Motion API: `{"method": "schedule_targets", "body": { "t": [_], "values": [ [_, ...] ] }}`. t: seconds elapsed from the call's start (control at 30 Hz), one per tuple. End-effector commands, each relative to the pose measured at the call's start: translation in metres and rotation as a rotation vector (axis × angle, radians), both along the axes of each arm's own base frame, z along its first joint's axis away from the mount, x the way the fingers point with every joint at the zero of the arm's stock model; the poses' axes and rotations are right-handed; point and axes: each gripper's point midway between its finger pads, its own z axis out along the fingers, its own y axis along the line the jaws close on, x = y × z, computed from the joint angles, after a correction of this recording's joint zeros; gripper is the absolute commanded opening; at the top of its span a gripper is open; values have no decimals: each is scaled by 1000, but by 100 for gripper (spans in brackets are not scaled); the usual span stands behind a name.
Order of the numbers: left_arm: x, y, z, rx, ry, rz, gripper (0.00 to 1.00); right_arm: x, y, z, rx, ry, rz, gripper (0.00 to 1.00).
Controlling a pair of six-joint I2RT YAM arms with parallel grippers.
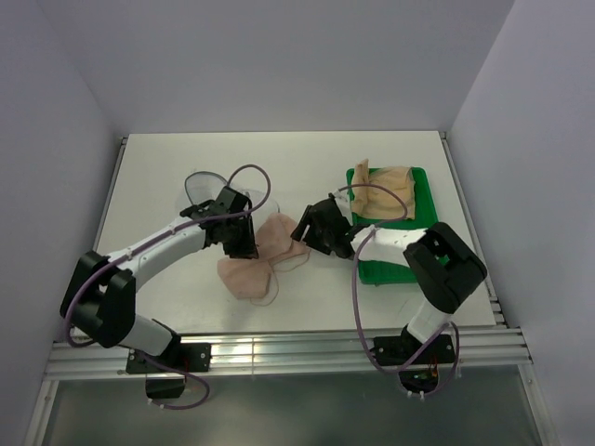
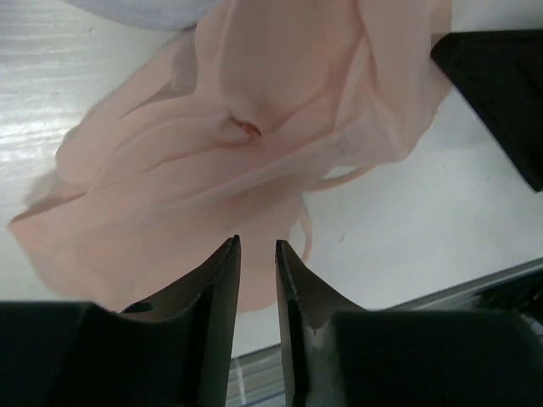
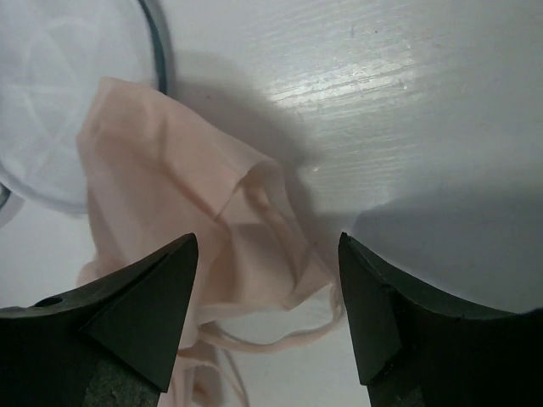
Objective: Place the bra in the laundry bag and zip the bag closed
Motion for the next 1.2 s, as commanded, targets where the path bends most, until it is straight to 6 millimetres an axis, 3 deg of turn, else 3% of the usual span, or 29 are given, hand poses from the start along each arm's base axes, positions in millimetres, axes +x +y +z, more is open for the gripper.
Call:
{"method": "schedule_targets", "body": {
  "t": [0.0, 0.2, 0.37, 0.47, 0.57, 0.7, 0.8, 0.93, 1.0, 1.17],
  "values": [
    [15, -11, -13, -31, -13, 62, 29, 18, 17, 7, 87, -92, 62, 75],
    [27, -4, -47, 42, 4, 140, 23, 18, 33, -2, 162, -108, 116, 77],
    [24, -3, -70, 65, 48, 155, 18, 0, 43, -14, 273, -58, 138, 76],
    [22, -5, -74, 69, 54, 150, 17, -6, 48, -15, 326, -56, 143, 73],
    [22, -8, -74, 67, 49, 140, 16, -8, 50, -13, 331, -65, 133, 63],
    [21, -19, -66, 51, 34, 107, 15, -7, 39, 7, 284, -122, 96, 22],
    [22, -34, -56, 28, 22, 72, 15, -4, 22, 24, 194, -178, 46, 13],
    [27, -55, -36, -5, -8, 41, 18, -6, 1, 50, 52, -244, -1, 12],
    [31, -63, -24, -30, -25, 39, 28, -8, -20, 54, -64, -261, -41, 11],
    [37, -65, 11, -68, -81, 48, 52, -20, -43, 63, -226, -302, -86, 11]
  ]
}}
